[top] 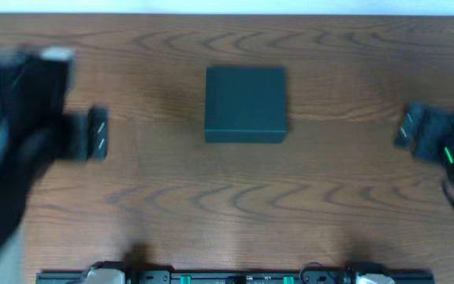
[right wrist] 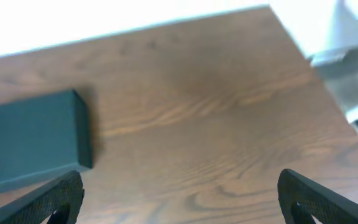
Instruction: Pack container
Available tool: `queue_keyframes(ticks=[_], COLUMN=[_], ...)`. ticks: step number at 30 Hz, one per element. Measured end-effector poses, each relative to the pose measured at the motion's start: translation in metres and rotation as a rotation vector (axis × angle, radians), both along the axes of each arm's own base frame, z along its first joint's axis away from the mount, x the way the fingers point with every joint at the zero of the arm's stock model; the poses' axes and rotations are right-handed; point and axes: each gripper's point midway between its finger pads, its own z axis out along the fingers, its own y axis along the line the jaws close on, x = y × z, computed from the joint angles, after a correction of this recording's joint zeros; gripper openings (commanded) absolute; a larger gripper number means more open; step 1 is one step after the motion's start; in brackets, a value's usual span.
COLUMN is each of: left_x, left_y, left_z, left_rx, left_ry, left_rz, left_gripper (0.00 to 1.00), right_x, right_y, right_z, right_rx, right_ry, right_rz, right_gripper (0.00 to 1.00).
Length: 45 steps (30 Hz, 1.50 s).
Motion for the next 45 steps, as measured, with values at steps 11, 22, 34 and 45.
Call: queue_keyframes(ticks=[11, 22, 34, 45], left_x=[-0.108, 0.049, 0.075, 0.066], left_y=[-0.015, -0.024, -0.025, -0.026], left_z=[-0.030, -0.187, -0.318, -0.360], left_rx=[-0.184, -0.175, -0.143, -0.214], left_ry=[-0.497, -0.387, -0.156, -0.033], left_rz=[-0.055, -0.053, -0.051, 0.020], left_gripper=[0.95, 0.95, 0.95, 0.95], right_x=[-0.076, 0.051, 0.076, 0.050], right_y=[0.054, 0.074, 0.072, 0.072], right_z=[-0.053, -0.156, -0.298, -0.351], right_rx=[0.083, 0.065, 0.124, 0.326], right_ry=[-0.336, -0.388, -0.119, -0.056], right_rz=[0.295, 0.450, 0.422, 0.285], right_gripper=[0.99, 0.99, 0.99, 0.99])
